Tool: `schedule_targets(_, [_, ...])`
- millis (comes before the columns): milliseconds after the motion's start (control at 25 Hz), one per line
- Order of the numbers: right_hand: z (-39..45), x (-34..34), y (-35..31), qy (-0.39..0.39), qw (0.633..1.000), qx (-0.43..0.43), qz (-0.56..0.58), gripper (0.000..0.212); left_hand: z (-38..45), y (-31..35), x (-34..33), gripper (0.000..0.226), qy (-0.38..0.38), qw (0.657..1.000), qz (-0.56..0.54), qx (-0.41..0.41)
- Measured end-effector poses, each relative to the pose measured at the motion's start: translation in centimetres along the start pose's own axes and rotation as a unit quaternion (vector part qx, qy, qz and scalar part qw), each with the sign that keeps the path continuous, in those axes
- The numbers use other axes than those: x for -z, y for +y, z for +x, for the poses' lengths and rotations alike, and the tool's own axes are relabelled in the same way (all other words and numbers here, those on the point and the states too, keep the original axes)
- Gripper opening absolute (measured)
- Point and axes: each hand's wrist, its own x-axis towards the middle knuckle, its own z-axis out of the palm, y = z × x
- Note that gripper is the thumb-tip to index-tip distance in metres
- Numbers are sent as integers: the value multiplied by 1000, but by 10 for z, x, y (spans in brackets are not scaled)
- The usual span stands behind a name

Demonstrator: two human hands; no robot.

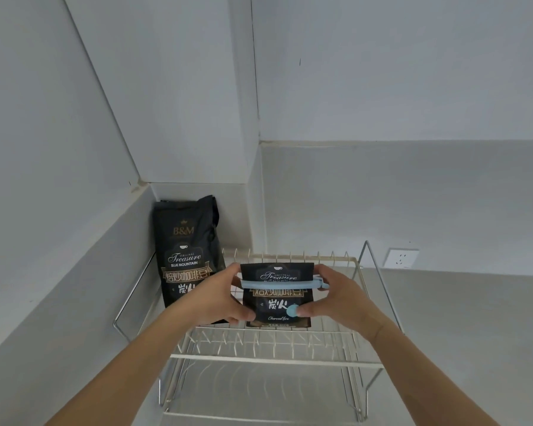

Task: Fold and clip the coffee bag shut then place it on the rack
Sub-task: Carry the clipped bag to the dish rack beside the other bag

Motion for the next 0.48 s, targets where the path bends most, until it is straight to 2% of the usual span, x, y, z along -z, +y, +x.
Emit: schedule_targets(480, [28, 6, -14, 39, 999, 15, -2, 60, 25, 21, 12, 59, 59, 996, 72, -16])
